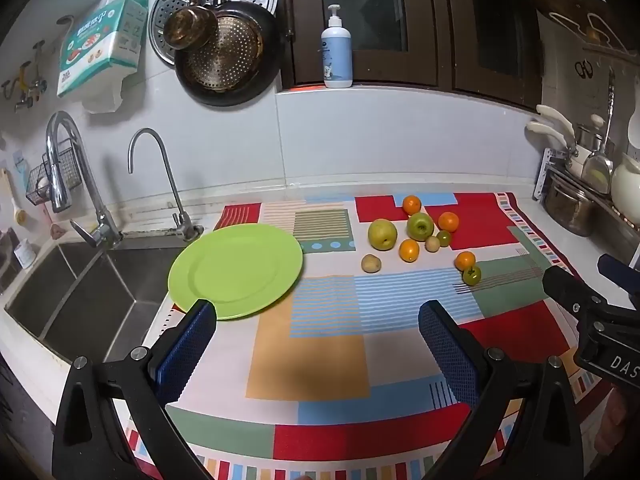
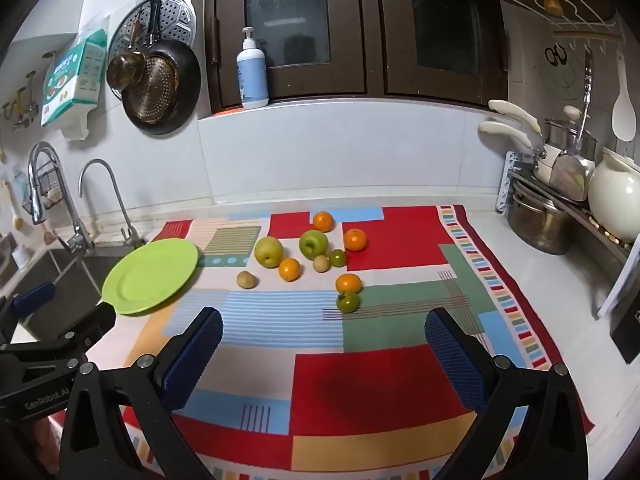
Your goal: Organize fruits
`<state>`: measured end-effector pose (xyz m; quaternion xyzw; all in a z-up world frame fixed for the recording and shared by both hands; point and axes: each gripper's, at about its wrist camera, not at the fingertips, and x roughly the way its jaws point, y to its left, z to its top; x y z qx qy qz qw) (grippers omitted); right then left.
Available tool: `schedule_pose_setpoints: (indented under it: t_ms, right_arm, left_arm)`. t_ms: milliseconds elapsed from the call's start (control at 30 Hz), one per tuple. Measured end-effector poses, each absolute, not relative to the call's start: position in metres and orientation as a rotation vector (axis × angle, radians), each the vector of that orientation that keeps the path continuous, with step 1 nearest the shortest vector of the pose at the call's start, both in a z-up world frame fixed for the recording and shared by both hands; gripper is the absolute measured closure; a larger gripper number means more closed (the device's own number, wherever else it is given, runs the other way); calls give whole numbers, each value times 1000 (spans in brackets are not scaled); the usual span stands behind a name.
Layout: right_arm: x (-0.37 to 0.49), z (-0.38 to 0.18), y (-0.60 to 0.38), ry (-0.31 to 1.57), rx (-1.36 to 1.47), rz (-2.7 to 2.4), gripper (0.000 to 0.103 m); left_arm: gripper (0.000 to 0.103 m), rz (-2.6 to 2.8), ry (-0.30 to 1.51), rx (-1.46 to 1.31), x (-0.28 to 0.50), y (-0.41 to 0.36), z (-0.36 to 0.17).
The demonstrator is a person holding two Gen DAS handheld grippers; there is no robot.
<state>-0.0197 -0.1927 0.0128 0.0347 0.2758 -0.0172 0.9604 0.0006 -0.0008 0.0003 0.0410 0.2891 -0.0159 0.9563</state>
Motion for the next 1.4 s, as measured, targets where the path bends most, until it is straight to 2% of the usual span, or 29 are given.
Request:
schedule_pose_setpoints:
  t_ms: [1400]
  right_arm:
    - [-13, 18, -190, 544, 69, -28, 1]
  left_arm:
    - [0, -56, 540, 65, 4, 4, 14]
